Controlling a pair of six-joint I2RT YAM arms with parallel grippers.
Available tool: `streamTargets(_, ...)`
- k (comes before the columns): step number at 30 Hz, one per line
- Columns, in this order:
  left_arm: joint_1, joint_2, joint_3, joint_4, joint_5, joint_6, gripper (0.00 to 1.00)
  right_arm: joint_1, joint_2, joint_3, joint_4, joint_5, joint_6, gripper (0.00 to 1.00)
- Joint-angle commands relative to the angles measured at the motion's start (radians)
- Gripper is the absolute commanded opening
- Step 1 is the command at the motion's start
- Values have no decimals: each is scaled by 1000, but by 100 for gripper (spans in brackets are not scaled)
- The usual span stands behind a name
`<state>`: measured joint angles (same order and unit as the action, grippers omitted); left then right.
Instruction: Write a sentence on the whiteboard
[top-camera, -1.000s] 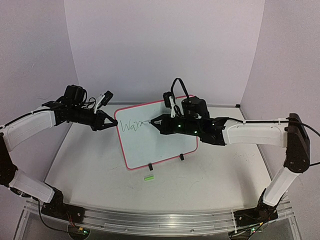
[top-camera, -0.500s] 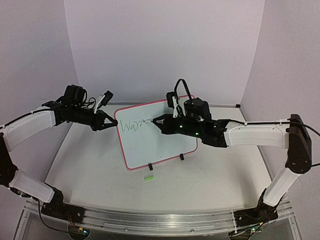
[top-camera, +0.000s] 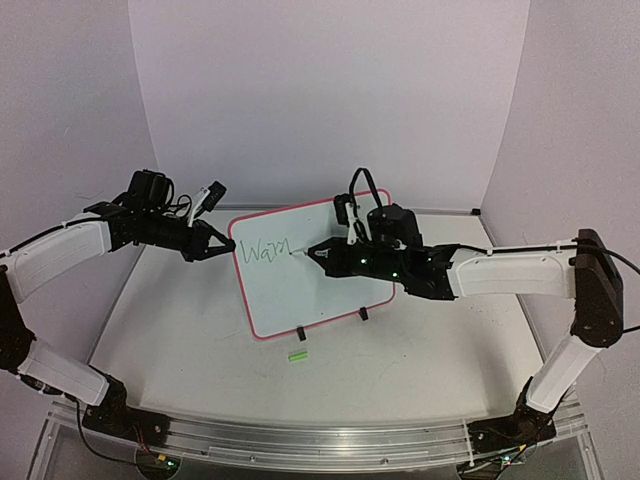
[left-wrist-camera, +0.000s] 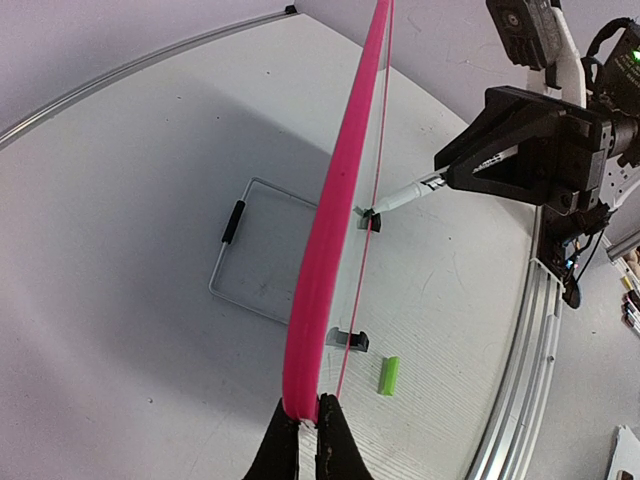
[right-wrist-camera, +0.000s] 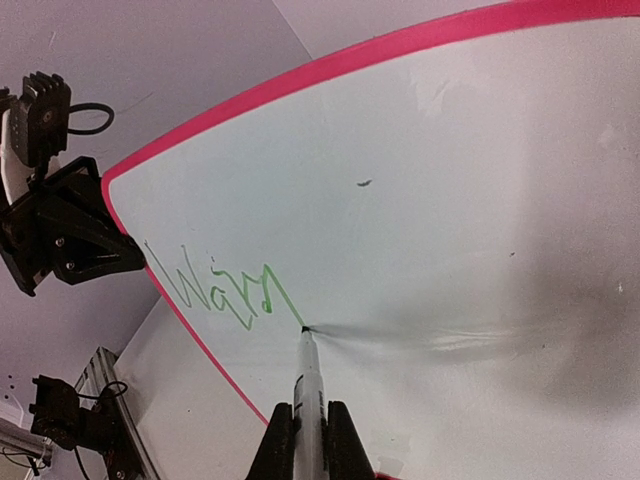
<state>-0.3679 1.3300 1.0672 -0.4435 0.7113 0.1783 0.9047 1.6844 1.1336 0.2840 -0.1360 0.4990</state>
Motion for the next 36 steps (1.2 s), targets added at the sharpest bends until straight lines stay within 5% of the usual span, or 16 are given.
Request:
streamTargets(1,-28,29,10,-40,-16,35,0,-11,-36,33,33,69,7,0)
streamTargets(36,-29,17,10,-44,-18,39,0,-10,-75,-29,79,159,36,0)
